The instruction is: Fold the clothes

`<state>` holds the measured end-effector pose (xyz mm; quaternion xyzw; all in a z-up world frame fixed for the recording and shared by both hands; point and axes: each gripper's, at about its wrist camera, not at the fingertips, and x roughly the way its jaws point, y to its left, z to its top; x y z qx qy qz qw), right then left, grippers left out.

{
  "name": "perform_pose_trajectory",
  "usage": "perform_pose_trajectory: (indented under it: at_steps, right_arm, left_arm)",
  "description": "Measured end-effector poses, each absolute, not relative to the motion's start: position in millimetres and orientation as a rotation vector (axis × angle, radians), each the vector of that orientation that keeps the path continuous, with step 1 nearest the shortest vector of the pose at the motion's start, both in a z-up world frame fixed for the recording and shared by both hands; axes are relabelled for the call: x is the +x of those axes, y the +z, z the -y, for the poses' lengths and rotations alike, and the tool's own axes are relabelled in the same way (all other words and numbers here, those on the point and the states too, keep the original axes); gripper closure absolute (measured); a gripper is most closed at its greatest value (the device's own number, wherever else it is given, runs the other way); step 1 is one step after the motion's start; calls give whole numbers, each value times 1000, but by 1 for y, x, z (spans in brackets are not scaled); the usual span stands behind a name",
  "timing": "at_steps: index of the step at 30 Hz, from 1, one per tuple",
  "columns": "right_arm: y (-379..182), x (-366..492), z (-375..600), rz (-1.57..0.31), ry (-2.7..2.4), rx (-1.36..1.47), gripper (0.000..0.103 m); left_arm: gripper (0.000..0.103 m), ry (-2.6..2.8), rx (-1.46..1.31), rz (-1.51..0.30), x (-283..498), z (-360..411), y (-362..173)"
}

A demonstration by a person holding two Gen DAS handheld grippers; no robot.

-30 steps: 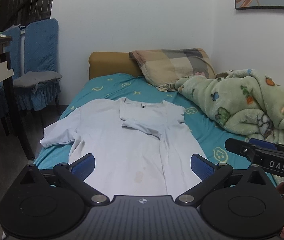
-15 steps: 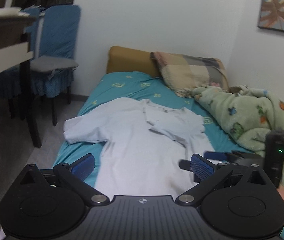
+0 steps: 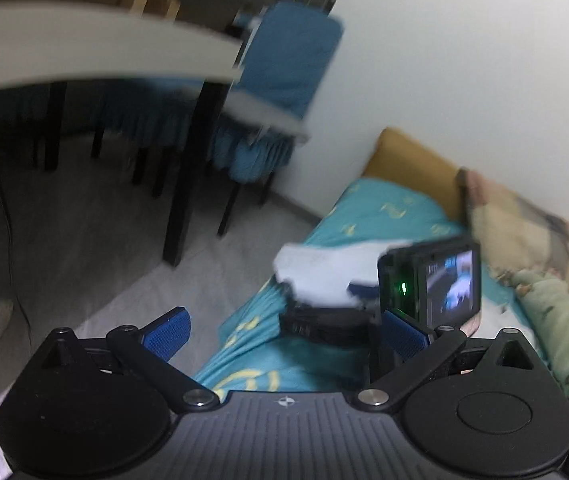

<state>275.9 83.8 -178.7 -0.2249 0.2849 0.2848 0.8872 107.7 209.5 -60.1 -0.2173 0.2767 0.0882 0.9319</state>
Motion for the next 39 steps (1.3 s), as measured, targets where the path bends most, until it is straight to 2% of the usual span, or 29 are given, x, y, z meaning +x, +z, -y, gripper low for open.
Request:
perform_pose_trajectory:
  at_steps: [1,2,3,5,10,16,20,25,28,29,31,32,33,34,39]
  right_arm:
    - [-179,279,-81,-599,587,-445,45]
    - [-180,283,-79,-606,583,-423,65]
    - [-180,287,-77,-613,578,-401,82]
    - [-170,288,-70,-586,557,-372,92]
    - [-122,286,-34,-445,479,-262,94]
    - [-64,284,73,-262,168,-55,95]
    - [-76,292,168,-272,-94,76,95]
    - [-133,296,255,-394,-256,199,95]
    - [-160,303,273,-495,-215,249,91]
    - [-166,304,275,-515,-194,265,86]
    - [-176,306,280,-554,-152,297,58]
    - [-170,295,279,-548,-135,289,31]
    - [-163,284,278,-543,-118,281,16]
    - [-157,273,277,-537,-101,273,18]
    - [-124,218,272,-509,-17,231,18]
  left_arm:
    - [0,180,-454,-574,112,-212,-64]
    - [0,180,-462,-577,116,-214,-67]
    - [0,184,-469,-578,118,-216,-71]
    - [0,193,-483,-578,120,-218,-75]
    - [0,191,-483,-549,117,-215,-75]
    - [0,148,-473,-531,108,-198,-69]
    - [0,94,-443,-563,112,-180,-73]
    - [0,36,-391,-607,118,-155,-82]
    - [0,16,-340,-637,125,-138,-92]
    - [0,13,-321,-646,128,-133,-95]
    - [0,6,-287,-661,132,-123,-101]
    - [0,2,-272,-668,134,-119,-103]
    - [0,-1,-258,-674,136,-115,-105]
    - [0,-4,-245,-680,139,-113,-107]
    - [0,-29,-194,-693,141,-102,-109]
